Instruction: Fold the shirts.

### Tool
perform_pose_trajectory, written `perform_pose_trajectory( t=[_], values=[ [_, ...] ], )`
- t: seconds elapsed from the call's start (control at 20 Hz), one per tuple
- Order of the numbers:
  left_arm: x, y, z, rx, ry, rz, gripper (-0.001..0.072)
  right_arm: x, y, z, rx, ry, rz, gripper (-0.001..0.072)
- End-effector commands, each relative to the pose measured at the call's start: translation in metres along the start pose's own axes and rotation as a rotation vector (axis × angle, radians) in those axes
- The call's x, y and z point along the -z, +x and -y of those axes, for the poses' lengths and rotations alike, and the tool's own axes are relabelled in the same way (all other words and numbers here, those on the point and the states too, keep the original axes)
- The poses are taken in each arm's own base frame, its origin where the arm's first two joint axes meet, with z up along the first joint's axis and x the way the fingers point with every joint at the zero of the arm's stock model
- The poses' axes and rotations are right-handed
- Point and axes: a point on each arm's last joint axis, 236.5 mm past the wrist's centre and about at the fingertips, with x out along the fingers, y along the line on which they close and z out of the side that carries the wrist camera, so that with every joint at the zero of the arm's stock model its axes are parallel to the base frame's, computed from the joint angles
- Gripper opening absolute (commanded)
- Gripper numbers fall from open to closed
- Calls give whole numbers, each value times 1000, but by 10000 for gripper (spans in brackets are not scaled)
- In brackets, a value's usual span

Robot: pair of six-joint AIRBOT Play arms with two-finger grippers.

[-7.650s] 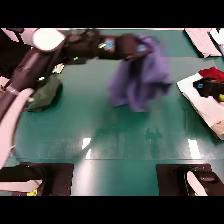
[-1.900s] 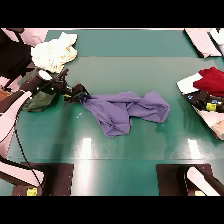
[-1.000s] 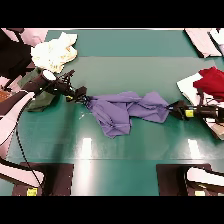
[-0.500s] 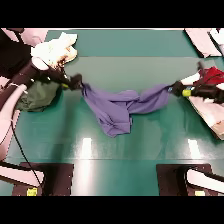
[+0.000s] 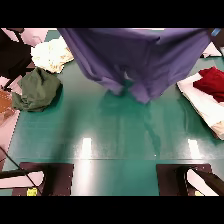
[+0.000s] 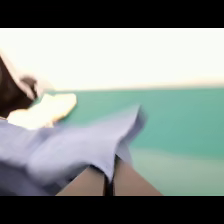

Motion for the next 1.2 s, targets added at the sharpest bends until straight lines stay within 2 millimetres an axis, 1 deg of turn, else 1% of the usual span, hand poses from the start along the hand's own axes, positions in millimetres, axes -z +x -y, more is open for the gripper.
perform_pose_trajectory(
  t=[0.0, 0.1, 0.2, 0.3, 0.35, 0.45, 0.55, 0.65, 0.7, 0.75, 0.8, 0.85, 0.9, 0.95, 1.0, 1.05, 1.1, 1.15],
  values=[
    [-55, -58, 52, 34, 111, 182, 29, -57, -30, -45, -43, -112, 108, 24],
    [-47, -80, 73, 51, 149, 147, 29, -67, -48, -64, -76, -122, 82, 24],
    [-45, -107, 88, 29, 206, 143, 29, -69, -70, -68, -37, -150, 34, 25],
    [-46, -136, 97, -22, 267, 158, 29, -73, -101, -68, 54, -201, 10, 25],
    [-45, -153, 102, -47, 291, 161, 29, -75, -119, -70, 114, -232, 12, 25],
    [-40, -182, 114, -79, 326, 166, 29, -80, -152, -79, 227, -278, 38, 25],
    [-37, -203, 124, -92, 354, 178, 29, -87, -184, -85, 369, -349, 87, 24],
    [-35, -226, 125, -148, 389, 186, 29, -92, -204, -93, 440, -387, 129, 23],
    [-33, -233, 123, -172, 400, 185, 29, -92, -209, -94, 462, -393, 135, 23],
    [-30, -235, 118, -198, 404, 171, 29, -90, -212, -92, 478, -388, 126, 23],
    [-28, -240, 116, -217, 410, 164, 29, -82, -206, -89, 459, -375, 89, 23],
    [-24, -241, 107, -249, 410, 140, 29, -68, -195, -80, 427, -332, 16, 23],
    [-17, -234, 93, -282, 385, 98, 28, -44, -181, -61, 397, -253, -106, 23],
    [-3, -218, 77, -289, 353, 34, 29, -13, -162, -42, 347, -156, -238, 23],
    [18, -194, 57, -285, 292, -48, 29, 20, -136, -22, 268, -50, -369, 23],
    [45, -160, 31, -279, 228, -149, 29, 49, -105, -5, 195, 36, -455, 23],
    [71, -128, 4, -273, 167, -225, 29, 78, -67, 22, 162, 78, -522, 23],
    [99, -93, -28, -278, 113, -282, 29, 109, -32, 48, 146, 112, -585, 22]
  ],
)
